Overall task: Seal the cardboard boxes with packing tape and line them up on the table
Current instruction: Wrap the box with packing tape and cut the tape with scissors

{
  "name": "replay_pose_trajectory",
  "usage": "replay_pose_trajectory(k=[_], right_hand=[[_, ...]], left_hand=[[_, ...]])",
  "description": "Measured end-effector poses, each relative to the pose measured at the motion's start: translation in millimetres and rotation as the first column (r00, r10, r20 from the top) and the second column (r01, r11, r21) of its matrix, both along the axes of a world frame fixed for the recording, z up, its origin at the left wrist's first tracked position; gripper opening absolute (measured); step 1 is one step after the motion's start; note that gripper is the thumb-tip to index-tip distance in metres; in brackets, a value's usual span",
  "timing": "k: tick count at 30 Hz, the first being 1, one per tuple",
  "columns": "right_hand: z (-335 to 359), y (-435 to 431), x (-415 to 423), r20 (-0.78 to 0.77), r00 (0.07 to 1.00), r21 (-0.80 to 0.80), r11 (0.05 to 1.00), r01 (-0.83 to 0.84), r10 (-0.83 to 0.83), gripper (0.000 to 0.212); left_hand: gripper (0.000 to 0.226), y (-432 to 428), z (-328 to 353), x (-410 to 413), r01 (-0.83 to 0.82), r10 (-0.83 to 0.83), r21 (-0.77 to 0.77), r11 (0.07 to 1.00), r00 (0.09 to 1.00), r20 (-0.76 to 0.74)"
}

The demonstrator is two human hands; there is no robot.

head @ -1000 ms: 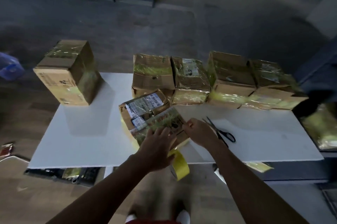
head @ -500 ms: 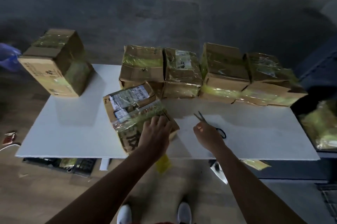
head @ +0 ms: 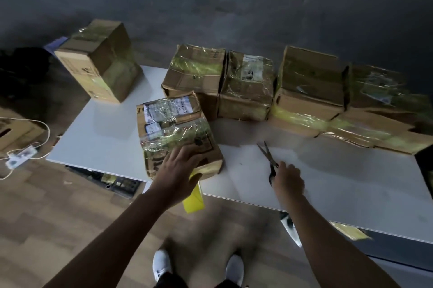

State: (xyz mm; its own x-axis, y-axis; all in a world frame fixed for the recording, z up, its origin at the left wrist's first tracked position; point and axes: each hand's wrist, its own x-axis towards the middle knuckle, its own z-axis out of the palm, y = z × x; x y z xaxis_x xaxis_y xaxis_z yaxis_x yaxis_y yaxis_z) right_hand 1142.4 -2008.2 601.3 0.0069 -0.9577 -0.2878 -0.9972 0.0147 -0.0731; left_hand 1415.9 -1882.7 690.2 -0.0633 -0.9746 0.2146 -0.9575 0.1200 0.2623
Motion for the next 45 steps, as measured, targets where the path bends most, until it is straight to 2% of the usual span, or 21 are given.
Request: replay_pose_trajectory(k=[2, 4, 6, 9, 12, 14, 19, 21, 22, 25, 26, 28, 31, 33, 35, 36, 37, 40, 45], right_hand=[[0, -3, 1, -0.030, 0.999, 0.038, 0.999, 0.018, -0.017, 0.032], [1, -5, 5, 0.003, 0.998, 0.089, 0.994, 0.070, -0.070, 0.033], [1, -5, 11, 0.082, 0.994, 0.162, 0.985, 0.061, -0.076, 0.033], [10, -2, 24, 0.292, 0.956, 0.243, 0.967, -0.076, 0.002, 0.024], [35, 7, 44, 0.612, 0.786, 0.298, 0.946, -0.126, -0.088, 0.020], [54, 14, 56, 0.738, 0.662, 0.321, 0.932, -0.170, -0.133, 0.022], [87, 24, 75, 0.899, 0.411, 0.297, 0.899, -0.323, -0.149, 0.030], [95, 27, 78, 0.929, 0.343, 0.278, 0.877, -0.391, -0.141, 0.031], [98, 28, 78, 0.935, 0.339, 0.249, 0.870, -0.426, -0.101, 0.031], [104, 23, 75, 0.917, 0.394, 0.176, 0.825, -0.538, 0.061, 0.033], [107, 22, 75, 0.904, 0.417, 0.178, 0.801, -0.571, 0.096, 0.034], [112, 17, 77, 0.873, 0.463, 0.202, 0.749, -0.631, 0.155, 0.035], [119, 12, 79, 0.812, 0.532, 0.262, 0.663, -0.701, 0.242, 0.037], [122, 9, 79, 0.772, 0.571, 0.306, 0.623, -0.720, 0.280, 0.041], [125, 5, 77, 0.738, 0.599, 0.335, 0.601, -0.725, 0.311, 0.042], [126, 2, 76, 0.720, 0.610, 0.344, 0.593, -0.728, 0.331, 0.041], [127, 0, 74, 0.694, 0.622, 0.347, 0.588, -0.730, 0.362, 0.041], [130, -6, 69, 0.609, 0.648, 0.342, 0.586, -0.735, 0.458, 0.036], [134, -14, 61, 0.525, 0.660, 0.338, 0.580, -0.741, 0.537, 0.030]], left_hand=[[0.058, 6, 0, 5, -0.056, 0.056, 0.000, 0.998, 0.998, 0.029], [0.066, 9, -1, 11, -0.078, 0.078, 0.000, 0.997, 0.996, 0.044], [0.069, 10, -2, 15, -0.063, 0.063, -0.009, 0.998, 0.997, 0.050], [0.064, 10, -4, 15, -0.068, 0.071, -0.053, 0.996, 0.996, 0.046], [0.060, 15, -7, 10, -0.129, 0.133, -0.104, 0.986, 0.990, 0.042], [0.054, 20, -8, 7, -0.184, 0.193, -0.132, 0.974, 0.980, 0.054], [0.035, 26, -9, 4, -0.261, 0.265, -0.098, 0.960, 0.964, 0.025], [0.016, 31, -10, 2, -0.264, 0.267, -0.140, 0.954, 0.964, 0.009], [0.007, 35, -11, 1, -0.266, 0.270, -0.170, 0.949, 0.963, -0.002], [0.011, 49, -17, -5, -0.354, 0.342, -0.163, 0.921, 0.935, -0.098], [0.010, 53, -18, -9, -0.412, 0.393, -0.113, 0.904, 0.906, -0.159], [0.013, 57, -19, -21, -0.536, 0.538, 0.085, 0.840, 0.801, -0.262], [0.021, 55, -18, -34, -0.608, 0.697, 0.344, 0.716, 0.650, -0.302], [0.027, 50, -18, -33, -0.583, 0.758, 0.485, 0.652, 0.476, -0.446], [0.033, 44, -14, -31, -0.529, 0.766, 0.582, 0.618, 0.237, -0.598], [0.033, 42, -13, -29, -0.516, 0.755, 0.600, 0.612, 0.155, -0.638], [0.031, 41, -11, -28, -0.514, 0.747, 0.603, 0.610, 0.119, -0.654], [0.026, 39, -8, -26, -0.494, 0.737, 0.607, 0.622, 0.108, -0.667], [0.040, 41, -9, -25, -0.466, 0.751, 0.629, 0.623, 0.129, -0.648]])
